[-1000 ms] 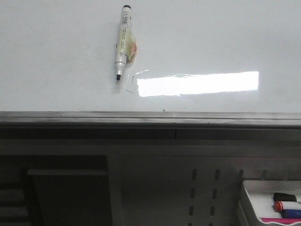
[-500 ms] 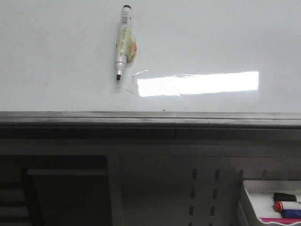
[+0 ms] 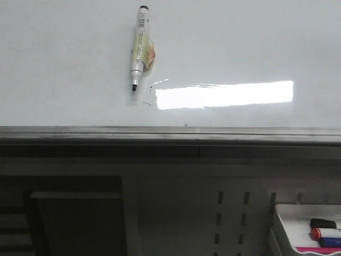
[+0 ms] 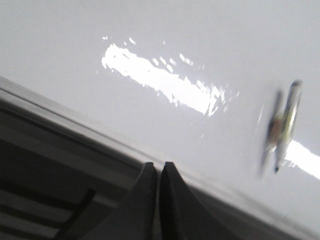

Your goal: Write number 4 on whiteboard

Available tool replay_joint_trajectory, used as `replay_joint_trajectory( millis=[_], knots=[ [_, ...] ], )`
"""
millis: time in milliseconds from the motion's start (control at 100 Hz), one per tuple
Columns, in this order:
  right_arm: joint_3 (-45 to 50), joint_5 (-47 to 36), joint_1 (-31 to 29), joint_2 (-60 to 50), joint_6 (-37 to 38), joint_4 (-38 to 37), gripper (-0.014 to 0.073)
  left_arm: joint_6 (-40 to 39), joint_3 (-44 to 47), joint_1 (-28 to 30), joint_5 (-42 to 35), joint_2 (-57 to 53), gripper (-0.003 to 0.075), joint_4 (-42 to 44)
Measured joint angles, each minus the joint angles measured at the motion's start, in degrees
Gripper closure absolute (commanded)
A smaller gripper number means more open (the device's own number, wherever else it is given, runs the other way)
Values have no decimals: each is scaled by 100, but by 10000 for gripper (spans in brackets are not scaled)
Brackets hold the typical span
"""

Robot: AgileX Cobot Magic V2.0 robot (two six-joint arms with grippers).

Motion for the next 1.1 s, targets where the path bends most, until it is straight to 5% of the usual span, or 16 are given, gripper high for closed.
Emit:
replay_joint_trajectory(
  millis=[240,470,590,690,760,870,1100],
  knots=[
    [-62,-37,0,0,422,522,638,-21,0,0,-437,0,741,-1626],
    [-1491,1302,0,281,382,548,636,-21,-825,0,230,443,722,-425],
    [-2202,2321,0,861,-108,548,575,-21,-1608,0,1012,1348,555,725],
    [-2614,2816,0,1344,-479,548,408,348,-2057,0,1473,2168,336,1049],
    [-2780,2986,0,1575,-574,548,277,967,-2311,0,1680,2713,274,979],
    [-2893,3102,0,1751,-624,548,174,2055,-2699,-109,1763,3491,307,410],
    [-2905,3149,0,1774,-635,611,177,3098,-3498,-1018,1380,5095,335,-381]
  ],
)
